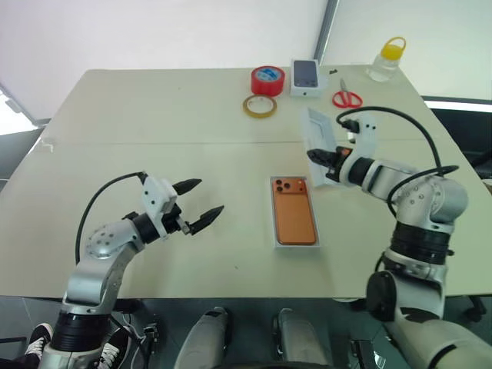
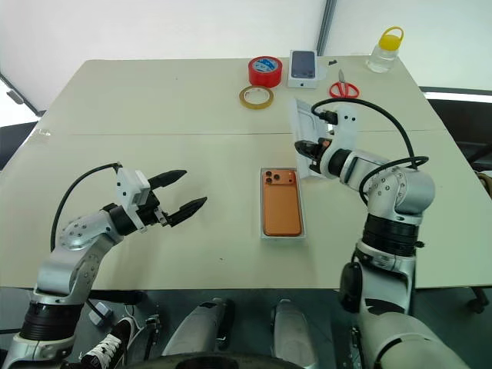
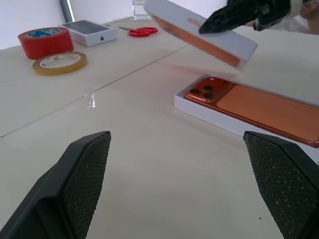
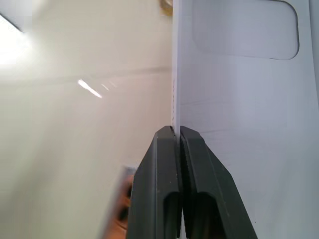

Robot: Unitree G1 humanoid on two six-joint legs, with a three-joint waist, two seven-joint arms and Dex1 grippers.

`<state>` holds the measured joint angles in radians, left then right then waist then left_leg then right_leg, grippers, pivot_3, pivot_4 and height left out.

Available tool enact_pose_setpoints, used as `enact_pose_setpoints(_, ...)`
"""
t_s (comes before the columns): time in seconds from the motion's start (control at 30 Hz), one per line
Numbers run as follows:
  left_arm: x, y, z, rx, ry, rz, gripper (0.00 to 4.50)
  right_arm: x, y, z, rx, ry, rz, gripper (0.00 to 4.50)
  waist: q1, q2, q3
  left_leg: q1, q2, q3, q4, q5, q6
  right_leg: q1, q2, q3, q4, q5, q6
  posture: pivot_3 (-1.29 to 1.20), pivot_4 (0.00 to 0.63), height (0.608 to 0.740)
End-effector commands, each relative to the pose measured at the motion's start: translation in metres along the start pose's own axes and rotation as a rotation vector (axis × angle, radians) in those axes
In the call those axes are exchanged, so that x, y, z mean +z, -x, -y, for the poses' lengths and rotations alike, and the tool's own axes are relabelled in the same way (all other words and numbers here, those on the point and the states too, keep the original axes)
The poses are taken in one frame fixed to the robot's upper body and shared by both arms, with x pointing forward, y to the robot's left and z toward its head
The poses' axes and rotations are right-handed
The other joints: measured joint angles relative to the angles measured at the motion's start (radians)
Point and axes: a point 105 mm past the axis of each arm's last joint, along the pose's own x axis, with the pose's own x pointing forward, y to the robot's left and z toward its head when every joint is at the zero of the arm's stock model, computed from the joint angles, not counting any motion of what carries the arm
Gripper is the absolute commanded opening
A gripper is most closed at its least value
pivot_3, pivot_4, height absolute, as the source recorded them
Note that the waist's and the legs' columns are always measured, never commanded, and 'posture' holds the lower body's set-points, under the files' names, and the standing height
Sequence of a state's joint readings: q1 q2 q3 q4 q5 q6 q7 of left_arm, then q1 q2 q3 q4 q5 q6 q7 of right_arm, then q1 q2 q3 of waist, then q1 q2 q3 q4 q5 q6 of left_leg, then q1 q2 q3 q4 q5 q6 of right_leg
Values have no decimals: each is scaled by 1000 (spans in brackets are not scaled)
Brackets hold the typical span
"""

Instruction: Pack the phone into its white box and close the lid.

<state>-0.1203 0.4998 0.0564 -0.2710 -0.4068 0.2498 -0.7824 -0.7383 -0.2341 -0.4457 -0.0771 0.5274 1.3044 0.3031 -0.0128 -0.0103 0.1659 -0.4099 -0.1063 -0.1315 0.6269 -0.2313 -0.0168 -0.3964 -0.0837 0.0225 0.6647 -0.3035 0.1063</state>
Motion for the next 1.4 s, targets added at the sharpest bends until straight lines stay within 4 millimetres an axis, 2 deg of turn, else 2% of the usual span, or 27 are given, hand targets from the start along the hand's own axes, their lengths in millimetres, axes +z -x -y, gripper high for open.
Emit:
enact_pose_setpoints(0.03, 10, 3, -6, 16, -19, 23, 4500, 17, 8, -35, 173, -54, 101, 64, -1, 0, 0, 0, 0, 0, 0, 0, 0, 0, 0, 0, 0, 0, 0, 0, 150, 740)
enact_pose_setpoints(0.23, 12, 3, -8, 18, -15, 18, 4500, 1, 16, -71, 402, -261, 64, 64, -2, 2, 1, 0, 0, 0, -1, 1, -1, -1, 0, 0, 1, 0, -1, 0, 150, 740)
enact_pose_setpoints(0.3, 13, 2, -8, 17, -11, 21, 4500, -8, 20, -81, 450, -265, 40, 64, -3, 2, 1, 0, 0, 0, -1, 1, -1, -2, 0, 0, 1, 0, -1, 0, 150, 740)
enact_pose_setpoints(0.47, 12, 1, -8, 14, -4, 20, 4500, -16, 24, -100, 566, -338, 34, 64, -5, 3, 1, 0, 0, 0, -2, 1, -1, -2, 0, 1, 1, 0, -1, 0, 150, 740)
enact_pose_setpoints(0.53, 13, 0, -8, 16, 9, 28, 4500, -26, 26, -101, 568, -347, 1, 64, -5, 3, 1, 0, 0, 0, -3, 1, -1, -3, 0, 1, 1, 0, -1, 0, 150, 740)
enact_pose_setpoints(0.6, 16, -2, -5, 6, -9, 42, 4500, -51, 32, -98, 552, -335, -80, 64, -3, 2, 1, 0, 0, 0, -3, 1, -1, -3, 0, 1, 1, 0, -1, 0, 150, 740)
enact_pose_setpoints(0.73, 19, -2, -4, 8, -4, 68, 4500, -66, 45, -101, 574, -375, -143, 64, -7, 4, 2, 0, 0, 1, -3, 1, -1, -3, -1, 2, 0, 0, -1, 0, 150, 740)
enact_pose_setpoints(0.9, 21, -2, -1, 1, 11, 82, 4500, -73, 60, -109, 601, -394, -216, 64, -10, 4, 2, 0, 0, 1, -3, 1, 0, -1, -1, 1, 0, 0, -1, 0, 150, 740)
enact_pose_setpoints(1.1, 24, -4, 8, -29, 28, 101, 4500, -82, 63, -116, 613, -428, -218, 64, -5, 4, 2, 0, 1, 1, -3, 1, 0, -1, 1, 1, 0, 0, -1, 0, 150, 740)
enact_pose_setpoints(1.23, 28, -3, 10, -34, 65, 130, 4500, -66, 52, -129, 622, -514, -115, 64, -7, 4, 2, 0, 2, 1, -3, 1, 0, -1, 1, 1, 0, 0, -1, 0, 150, 740)
enact_pose_setpoints(1.3, 27, -4, 13, -41, 62, 126, 4500, -72, 49, -126, 592, -522, -140, 64, -4, 4, 2, 0, 2, 1, -3, 1, 0, -1, 1, 1, 0, 0, -1, 0, 150, 740)
enact_pose_setpoints(1.4, 24, -5, 17, -51, 64, 117, 4500, -87, 43, -111, 512, -563, -196, 64, 1, 3, 2, 0, 1, 1, -3, 1, -1, -1, 1, 1, -2, 0, -1, 0, 150, 740)
